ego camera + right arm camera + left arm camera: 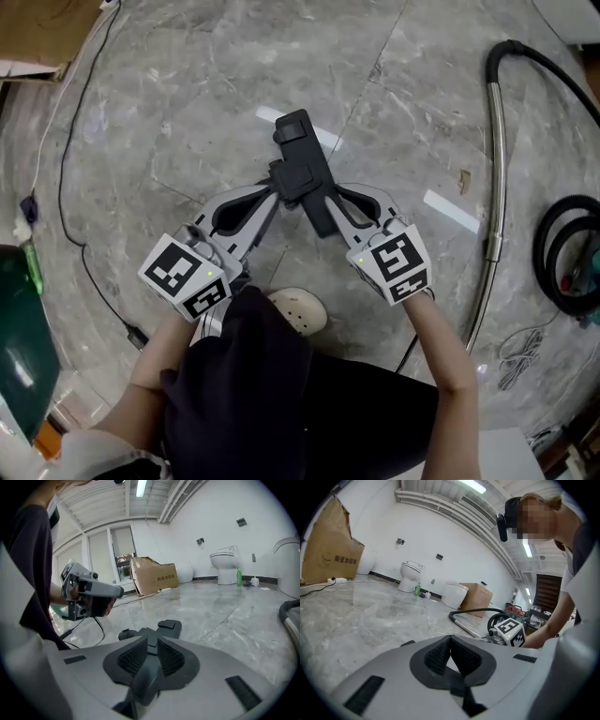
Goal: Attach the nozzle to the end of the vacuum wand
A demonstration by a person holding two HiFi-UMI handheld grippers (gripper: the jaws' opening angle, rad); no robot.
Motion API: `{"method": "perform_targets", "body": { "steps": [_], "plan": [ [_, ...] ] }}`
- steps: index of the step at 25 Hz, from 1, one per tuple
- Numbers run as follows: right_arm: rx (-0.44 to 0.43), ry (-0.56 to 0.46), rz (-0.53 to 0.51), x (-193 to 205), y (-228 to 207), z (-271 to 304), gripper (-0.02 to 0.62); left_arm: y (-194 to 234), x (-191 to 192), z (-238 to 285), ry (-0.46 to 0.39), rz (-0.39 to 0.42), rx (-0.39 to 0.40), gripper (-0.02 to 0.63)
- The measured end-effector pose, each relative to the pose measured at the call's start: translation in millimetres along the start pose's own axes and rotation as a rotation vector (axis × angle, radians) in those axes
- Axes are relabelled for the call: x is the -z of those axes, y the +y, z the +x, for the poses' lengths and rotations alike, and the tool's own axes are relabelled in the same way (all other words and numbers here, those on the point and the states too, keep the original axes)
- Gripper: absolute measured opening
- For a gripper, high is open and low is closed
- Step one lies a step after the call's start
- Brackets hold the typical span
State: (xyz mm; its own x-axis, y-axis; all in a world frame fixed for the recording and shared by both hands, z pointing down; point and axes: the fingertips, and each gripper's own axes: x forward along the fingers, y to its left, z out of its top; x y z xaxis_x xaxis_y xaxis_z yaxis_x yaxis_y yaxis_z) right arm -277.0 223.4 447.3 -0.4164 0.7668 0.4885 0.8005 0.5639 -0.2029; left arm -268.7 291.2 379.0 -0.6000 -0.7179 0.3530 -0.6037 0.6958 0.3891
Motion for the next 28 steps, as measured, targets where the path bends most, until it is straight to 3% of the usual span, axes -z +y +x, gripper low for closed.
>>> {"method": "perform_targets", "body": {
  "steps": [3,6,8,13,16,19,24,28],
  "plan": [
    [0.036,0.058,0.024,13.8,-3.9,16.1,0.251,21.9,1.0,-9.8,-0.026,-0.033,-0.035,0.008],
    [0.110,0.095,0.026,17.8,-5.6,28.5,0.374,36.9,5.5,-19.3,-0.035,-0.046,-0.070,0.008],
    [0.148,0.134,0.037,21.1,-0.7,39.0,0.419,43.6,11.1,-25.1,-0.033,-0.061,-0.094,0.008],
    [0.268,0.320,0.105,55.3,3.1,53.8,0.425,52.8,23.2,-36.6,-0.049,-0.114,-0.136,0.008],
    [0.350,0.371,0.106,67.6,-6.4,53.5,0.423,57.2,28.9,-37.2,-0.038,-0.097,-0.143,0.008],
    [0.308,0.413,0.192,81.7,-5.9,53.6,0.423,61.2,30.5,-37.0,-0.042,-0.101,-0.146,0.008],
    [0.265,0.531,0.057,95.9,2.7,54.9,0.423,66.3,32.0,-27.1,-0.038,-0.111,-0.135,0.008],
    [0.283,0.527,0.065,94.2,3.2,55.6,0.394,68.9,30.9,-18.9,-0.040,-0.106,-0.129,0.008]
  ]
}}
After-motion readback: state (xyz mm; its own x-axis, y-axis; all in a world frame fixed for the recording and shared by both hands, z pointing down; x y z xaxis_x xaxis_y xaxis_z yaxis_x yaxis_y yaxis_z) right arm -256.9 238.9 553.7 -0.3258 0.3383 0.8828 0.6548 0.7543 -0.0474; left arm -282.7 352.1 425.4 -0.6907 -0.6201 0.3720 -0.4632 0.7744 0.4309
